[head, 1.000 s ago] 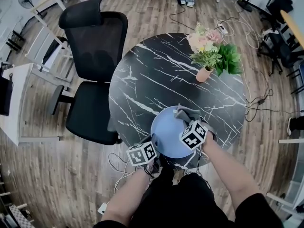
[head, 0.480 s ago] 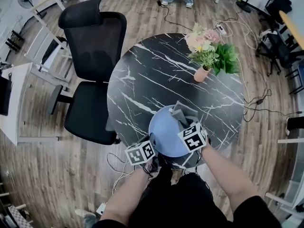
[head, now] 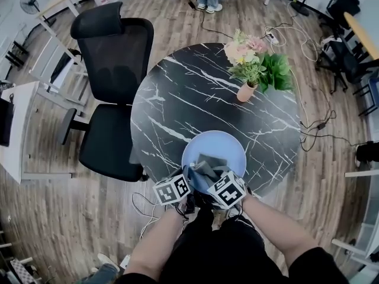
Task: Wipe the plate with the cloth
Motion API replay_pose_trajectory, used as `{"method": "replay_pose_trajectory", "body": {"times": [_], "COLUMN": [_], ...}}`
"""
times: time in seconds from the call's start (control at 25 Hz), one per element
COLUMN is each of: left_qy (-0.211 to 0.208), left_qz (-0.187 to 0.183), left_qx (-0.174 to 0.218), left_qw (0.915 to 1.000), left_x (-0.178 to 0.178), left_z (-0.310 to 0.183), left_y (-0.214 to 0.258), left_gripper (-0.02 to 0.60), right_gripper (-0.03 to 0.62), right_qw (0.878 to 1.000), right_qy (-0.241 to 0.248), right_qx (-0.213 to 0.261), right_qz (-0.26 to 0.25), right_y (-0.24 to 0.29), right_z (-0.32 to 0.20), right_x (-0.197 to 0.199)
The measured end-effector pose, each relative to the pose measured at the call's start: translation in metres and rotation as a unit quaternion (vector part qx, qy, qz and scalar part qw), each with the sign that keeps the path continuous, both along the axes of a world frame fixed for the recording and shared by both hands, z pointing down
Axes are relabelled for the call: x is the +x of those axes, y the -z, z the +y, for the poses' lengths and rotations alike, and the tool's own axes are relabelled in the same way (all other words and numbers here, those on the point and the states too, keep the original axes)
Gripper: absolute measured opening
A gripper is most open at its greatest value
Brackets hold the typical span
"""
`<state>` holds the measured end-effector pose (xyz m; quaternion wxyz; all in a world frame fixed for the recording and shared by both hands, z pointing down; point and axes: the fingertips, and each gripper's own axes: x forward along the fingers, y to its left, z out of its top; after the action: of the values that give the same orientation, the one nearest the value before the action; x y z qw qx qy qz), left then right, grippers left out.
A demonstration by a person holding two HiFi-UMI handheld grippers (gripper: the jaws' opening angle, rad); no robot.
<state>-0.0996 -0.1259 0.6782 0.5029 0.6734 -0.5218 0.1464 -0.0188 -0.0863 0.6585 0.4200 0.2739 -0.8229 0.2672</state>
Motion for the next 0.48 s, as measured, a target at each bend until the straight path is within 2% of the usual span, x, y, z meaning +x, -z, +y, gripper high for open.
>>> {"method": "replay_pose_trajectory", "body": {"times": [0.12,0.2,0.32,0.48], "left_qy": [0.005,0.005,0.002,0.003], "left_qz": [-0.010,-0.004,0.006,0.006], "left_qx": [0.000,0.000,-0.002,-0.002], "left_qw": [0.9999,1.0000,1.0000,1.0000], "left_x": [-0.004,-0.002,0.002,0.002], "left_z": [-0.001,-0.001,0.000,0.000], "left_y": [0.002,0.001,0.000,-0.001], "left_gripper": [0.029,0.029,0.029,0.029], "right_gripper": [0.060,0.060,0.060,0.060], "right_qw": [0.999,0.997,0.994,0.989], "right_qy": [0.026,0.052,0.086,0.123], "right_qx": [-0.036,-0.049,-0.070,-0.064], "right_qz": [-0.017,-0.011,0.013,0.058], "right_y": [-0.007,-0.012,-0.011,-0.011], "right_z": [0.020,0.032,0.046,0.046], "right_x": [-0.005,-0.003,0.006,0.025]}}
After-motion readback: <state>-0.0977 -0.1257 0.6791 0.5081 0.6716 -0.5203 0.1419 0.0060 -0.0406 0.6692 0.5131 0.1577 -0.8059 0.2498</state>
